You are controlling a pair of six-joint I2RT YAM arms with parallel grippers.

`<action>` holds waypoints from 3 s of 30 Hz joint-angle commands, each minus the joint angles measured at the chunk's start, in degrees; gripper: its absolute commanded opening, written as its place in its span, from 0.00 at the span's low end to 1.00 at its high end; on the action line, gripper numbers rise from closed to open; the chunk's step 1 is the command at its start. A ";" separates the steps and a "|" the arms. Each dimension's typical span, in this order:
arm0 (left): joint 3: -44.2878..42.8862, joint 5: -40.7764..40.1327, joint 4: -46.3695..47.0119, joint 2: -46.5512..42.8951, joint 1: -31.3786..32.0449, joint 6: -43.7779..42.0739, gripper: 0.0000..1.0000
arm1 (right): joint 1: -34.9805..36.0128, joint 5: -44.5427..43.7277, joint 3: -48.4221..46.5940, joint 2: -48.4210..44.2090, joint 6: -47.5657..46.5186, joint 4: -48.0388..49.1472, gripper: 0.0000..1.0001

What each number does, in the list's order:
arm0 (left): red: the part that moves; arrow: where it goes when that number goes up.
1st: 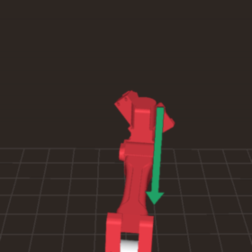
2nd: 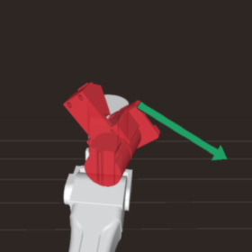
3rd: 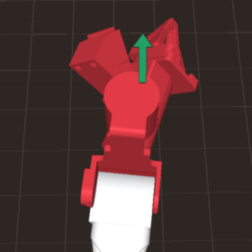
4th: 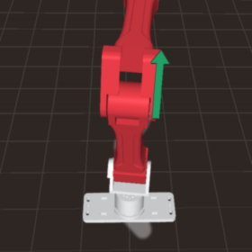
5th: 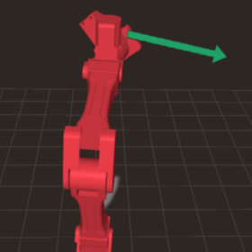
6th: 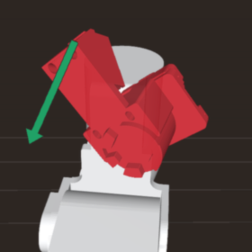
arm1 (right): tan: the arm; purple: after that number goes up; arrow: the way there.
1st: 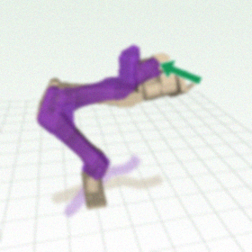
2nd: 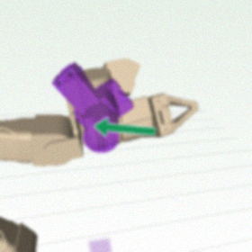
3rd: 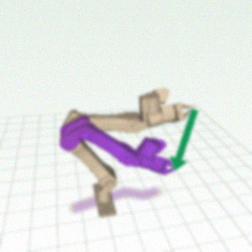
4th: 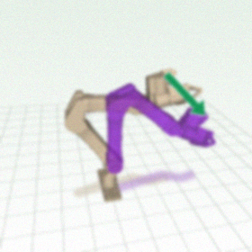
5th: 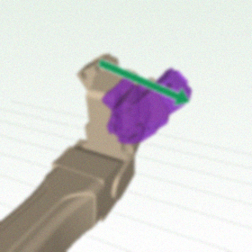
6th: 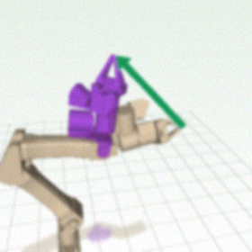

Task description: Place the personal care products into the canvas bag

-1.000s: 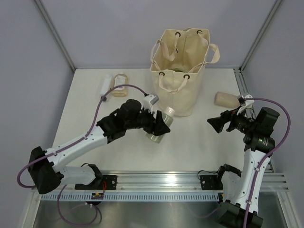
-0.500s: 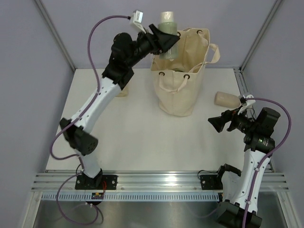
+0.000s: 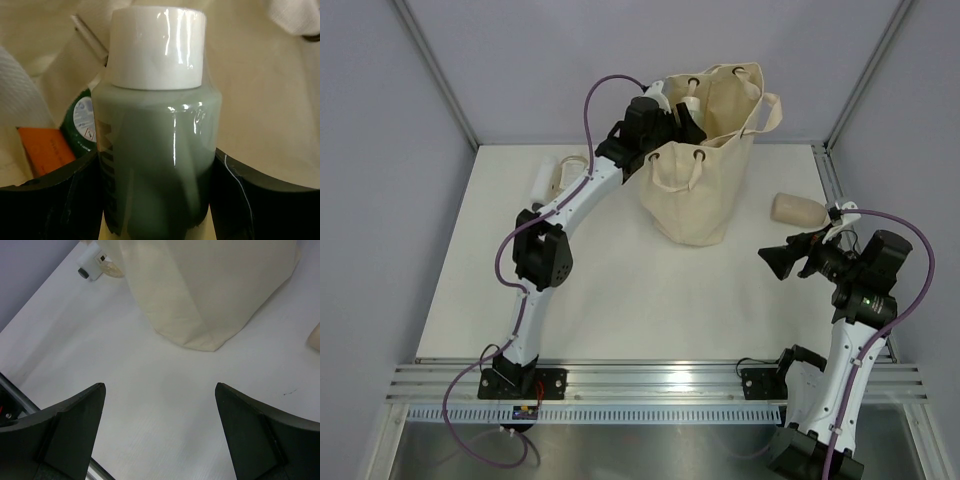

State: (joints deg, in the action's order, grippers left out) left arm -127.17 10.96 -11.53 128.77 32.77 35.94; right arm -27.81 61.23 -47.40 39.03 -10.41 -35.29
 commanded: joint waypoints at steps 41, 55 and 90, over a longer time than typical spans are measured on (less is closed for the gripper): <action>38.36 -17.90 -14.39 -27.37 -22.32 -21.79 0.99 | -2.16 -0.32 -0.15 -1.32 -1.02 0.22 0.99; 12.06 -25.47 -18.09 1.56 -22.40 -25.57 0.99 | -2.25 0.73 -0.15 -1.49 0.31 1.36 0.99; 17.55 0.19 -22.14 1.77 -24.07 -17.23 0.07 | -4.71 3.19 0.55 -4.22 2.15 2.59 0.99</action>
State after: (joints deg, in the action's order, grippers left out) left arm -114.83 1.56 -36.42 136.51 7.92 17.04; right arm -31.97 62.72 -46.78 35.73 -8.71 -34.50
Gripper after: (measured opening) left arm 0.778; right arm 0.993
